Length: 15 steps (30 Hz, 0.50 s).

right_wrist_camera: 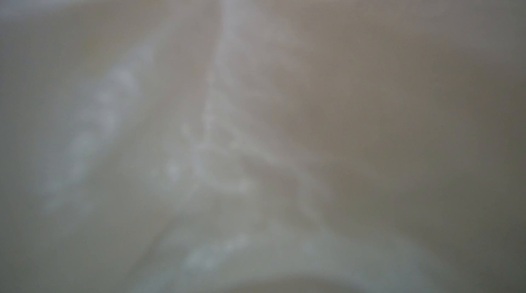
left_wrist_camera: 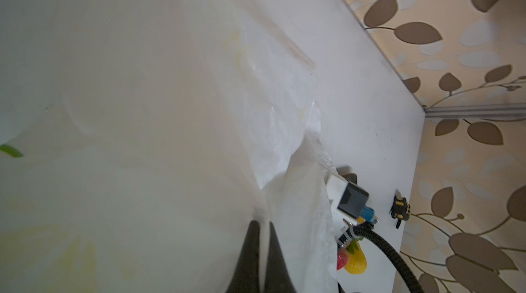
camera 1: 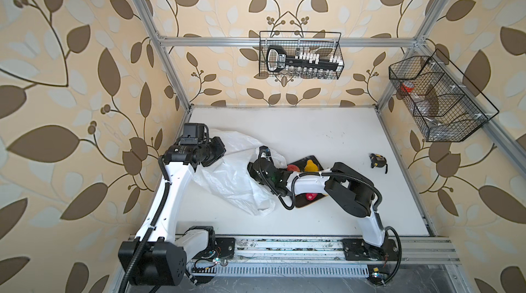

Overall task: Take fruits out of the plastic bag
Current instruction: Shake the plastic bag at the center of the table, then pick up the fruit from the plastic bag.

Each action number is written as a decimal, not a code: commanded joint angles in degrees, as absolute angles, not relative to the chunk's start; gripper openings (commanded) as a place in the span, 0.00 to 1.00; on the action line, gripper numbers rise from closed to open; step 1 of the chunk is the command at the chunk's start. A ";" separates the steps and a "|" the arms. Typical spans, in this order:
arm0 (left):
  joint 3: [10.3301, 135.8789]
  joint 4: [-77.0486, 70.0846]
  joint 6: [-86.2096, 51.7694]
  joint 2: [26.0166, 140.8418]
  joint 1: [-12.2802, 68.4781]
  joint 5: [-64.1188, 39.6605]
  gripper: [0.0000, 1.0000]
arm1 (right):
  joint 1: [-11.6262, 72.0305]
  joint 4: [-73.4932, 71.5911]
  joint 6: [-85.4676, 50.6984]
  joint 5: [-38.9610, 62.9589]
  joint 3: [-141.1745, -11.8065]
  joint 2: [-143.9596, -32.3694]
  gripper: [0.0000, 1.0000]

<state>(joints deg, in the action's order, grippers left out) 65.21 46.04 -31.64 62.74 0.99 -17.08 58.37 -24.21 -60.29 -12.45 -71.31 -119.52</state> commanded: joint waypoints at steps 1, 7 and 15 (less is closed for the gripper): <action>66.58 49.34 -29.92 60.44 2.32 -14.75 0.00 | 57.94 -24.78 -60.35 -14.51 -69.12 -118.39 0.71; 61.65 47.27 -28.12 62.84 0.85 -9.87 0.00 | 57.65 -23.73 -60.84 -14.19 -69.53 -120.03 0.77; 60.60 47.58 -27.06 66.38 0.25 -7.90 0.00 | 57.66 -21.48 -59.39 -16.79 -69.71 -119.11 0.80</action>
